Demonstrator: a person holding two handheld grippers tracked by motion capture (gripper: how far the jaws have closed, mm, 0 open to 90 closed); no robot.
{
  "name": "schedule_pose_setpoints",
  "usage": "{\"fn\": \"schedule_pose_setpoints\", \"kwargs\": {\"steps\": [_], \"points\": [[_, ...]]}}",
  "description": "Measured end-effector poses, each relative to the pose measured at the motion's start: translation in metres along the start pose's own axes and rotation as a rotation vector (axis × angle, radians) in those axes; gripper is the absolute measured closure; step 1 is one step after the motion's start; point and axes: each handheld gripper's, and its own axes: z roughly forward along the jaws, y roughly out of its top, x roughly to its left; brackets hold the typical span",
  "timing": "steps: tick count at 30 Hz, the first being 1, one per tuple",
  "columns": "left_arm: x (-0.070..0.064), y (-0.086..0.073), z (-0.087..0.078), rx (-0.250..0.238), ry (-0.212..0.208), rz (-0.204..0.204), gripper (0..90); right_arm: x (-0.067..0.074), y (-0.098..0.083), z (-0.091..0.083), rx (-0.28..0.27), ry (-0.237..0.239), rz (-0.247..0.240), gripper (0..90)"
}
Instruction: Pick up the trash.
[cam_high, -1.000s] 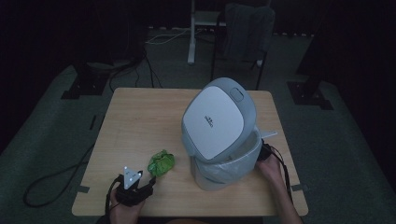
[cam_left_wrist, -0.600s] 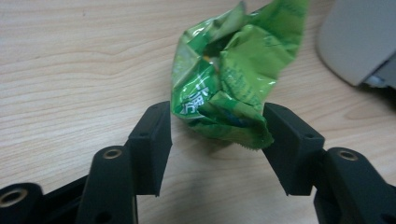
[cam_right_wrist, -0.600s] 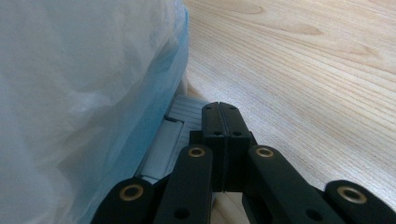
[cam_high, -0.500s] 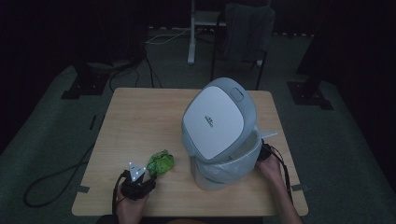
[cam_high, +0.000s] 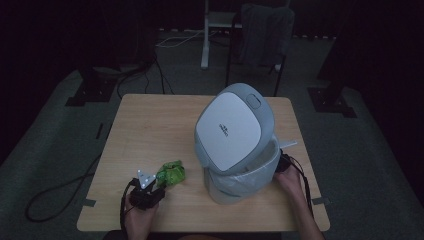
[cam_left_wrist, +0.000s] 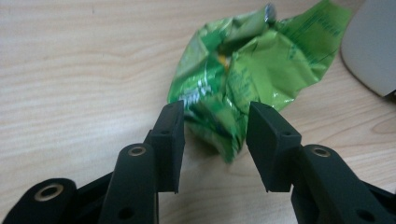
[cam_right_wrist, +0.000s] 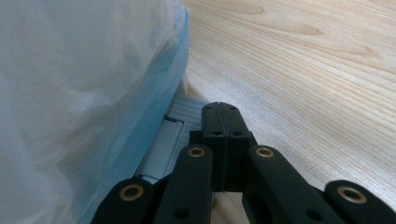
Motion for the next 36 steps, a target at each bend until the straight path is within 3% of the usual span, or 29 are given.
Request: {"fn": "schedule_pose_setpoints", "kwargs": {"steps": [5, 10, 13, 15, 19, 36], "points": [[0.004, 0.003, 0.003, 0.009, 0.003, 0.007, 75.9, 0.000, 0.000, 0.000, 0.000, -0.001, -0.002, 90.0], [0.005, 0.006, 0.002, 0.000, -0.001, 0.019, 76.1, 0.000, 0.000, 0.000, 0.000, 0.002, -0.001, 90.0], [0.005, 0.008, 0.000, -0.006, -0.011, 0.030, 69.4, 0.000, 0.000, 0.000, 0.000, 0.003, -0.001, 90.0], [0.005, 0.009, 0.000, -0.003, -0.006, 0.033, 77.9, 0.000, 0.000, 0.000, 0.001, 0.004, 0.001, 90.0], [0.007, 0.011, -0.001, -0.008, -0.026, 0.033, 82.0, 0.000, 0.000, 0.000, -0.001, 0.002, -0.002, 90.0], [0.020, 0.048, 0.004, -0.069, -0.071, 0.060, 83.0, -0.001, 0.000, 0.000, -0.001, 0.006, -0.002, 90.0]]}}
